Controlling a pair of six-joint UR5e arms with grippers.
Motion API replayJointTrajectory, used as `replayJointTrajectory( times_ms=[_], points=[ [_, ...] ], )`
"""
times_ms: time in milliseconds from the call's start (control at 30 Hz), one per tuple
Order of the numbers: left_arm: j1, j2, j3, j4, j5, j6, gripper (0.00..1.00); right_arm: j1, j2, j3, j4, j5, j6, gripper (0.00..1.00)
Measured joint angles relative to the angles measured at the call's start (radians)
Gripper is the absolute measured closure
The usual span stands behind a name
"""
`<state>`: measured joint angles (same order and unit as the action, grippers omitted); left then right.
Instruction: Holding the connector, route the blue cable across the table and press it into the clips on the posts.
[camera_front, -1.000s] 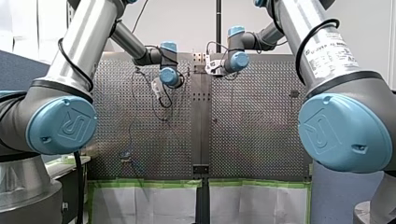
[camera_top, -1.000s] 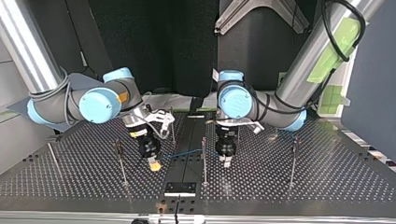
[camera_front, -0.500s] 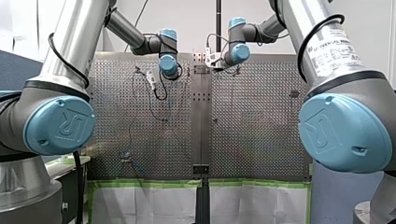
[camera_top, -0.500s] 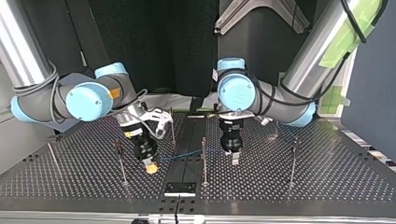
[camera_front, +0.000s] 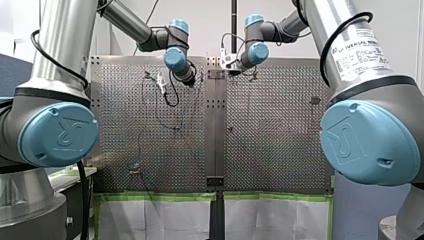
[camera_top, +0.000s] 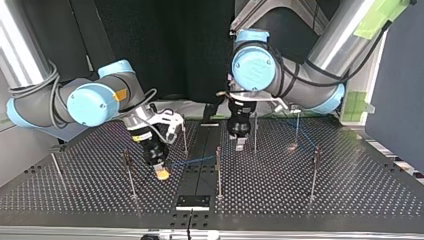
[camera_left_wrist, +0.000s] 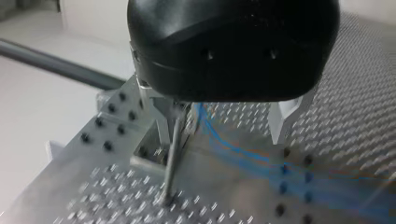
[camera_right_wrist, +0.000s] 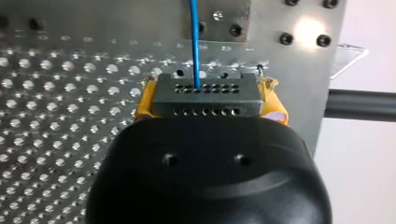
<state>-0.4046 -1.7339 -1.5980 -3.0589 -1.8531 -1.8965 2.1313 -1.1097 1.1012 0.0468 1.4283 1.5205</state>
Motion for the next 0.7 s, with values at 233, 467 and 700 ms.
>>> replayJointTrajectory(
  times_ms=[233,467,700],
  points=[
    [-0.034,0.065,-0.065,-0.014,-0.002,-0.004,0.00,0.000,-0.007,0.013,0.000,0.000,0.001,1.00],
    [-0.067,0.130,-0.110,0.037,-0.003,-0.002,0.00,-0.008,-0.009,0.015,-0.001,0.000,0.008,1.00],
    [-0.102,0.142,-0.070,0.046,-0.027,0.003,0.00,-0.018,-0.010,0.015,0.000,0.001,0.017,1.00]
  ],
)
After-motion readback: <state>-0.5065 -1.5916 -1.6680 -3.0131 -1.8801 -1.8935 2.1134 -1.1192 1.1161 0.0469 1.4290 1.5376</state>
